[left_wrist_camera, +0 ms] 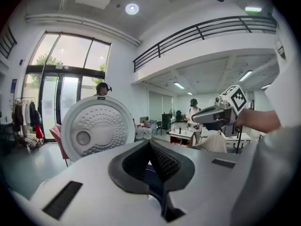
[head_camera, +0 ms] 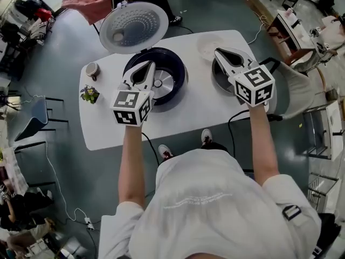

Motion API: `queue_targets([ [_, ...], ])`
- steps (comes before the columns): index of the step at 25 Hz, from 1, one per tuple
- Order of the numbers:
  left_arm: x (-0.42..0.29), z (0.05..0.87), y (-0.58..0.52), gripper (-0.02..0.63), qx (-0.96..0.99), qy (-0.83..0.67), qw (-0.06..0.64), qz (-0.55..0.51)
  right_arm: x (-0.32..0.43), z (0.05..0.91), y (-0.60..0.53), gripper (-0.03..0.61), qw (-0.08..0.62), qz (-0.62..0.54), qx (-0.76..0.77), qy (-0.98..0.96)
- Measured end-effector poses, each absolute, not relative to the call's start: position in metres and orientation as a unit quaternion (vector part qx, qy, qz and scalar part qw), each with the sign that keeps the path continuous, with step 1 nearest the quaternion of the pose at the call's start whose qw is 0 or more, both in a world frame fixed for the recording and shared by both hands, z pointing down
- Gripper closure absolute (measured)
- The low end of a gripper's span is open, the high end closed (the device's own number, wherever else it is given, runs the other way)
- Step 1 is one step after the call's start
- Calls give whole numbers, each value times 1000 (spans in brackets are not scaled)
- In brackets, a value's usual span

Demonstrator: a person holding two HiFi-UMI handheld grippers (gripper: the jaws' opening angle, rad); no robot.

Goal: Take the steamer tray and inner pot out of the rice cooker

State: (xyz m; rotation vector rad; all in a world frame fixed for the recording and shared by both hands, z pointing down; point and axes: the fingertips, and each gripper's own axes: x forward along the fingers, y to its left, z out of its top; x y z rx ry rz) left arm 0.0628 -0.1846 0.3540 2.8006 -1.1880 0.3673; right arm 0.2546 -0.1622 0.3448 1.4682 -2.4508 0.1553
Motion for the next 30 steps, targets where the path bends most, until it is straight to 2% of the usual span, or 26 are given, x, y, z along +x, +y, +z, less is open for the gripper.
queue_targets([
  [11, -22, 307, -169, 598, 874, -463, -53, 135, 186, 306, -168, 552, 107, -8, 465, -879],
  [21, -52, 268, -150, 598, 855, -489, -105, 134, 151, 284, -163, 552, 100, -36, 442, -891],
  [30, -51, 266, -150, 598, 862, -476, -112, 130, 148, 281, -161, 552, 106, -49, 449, -886],
])
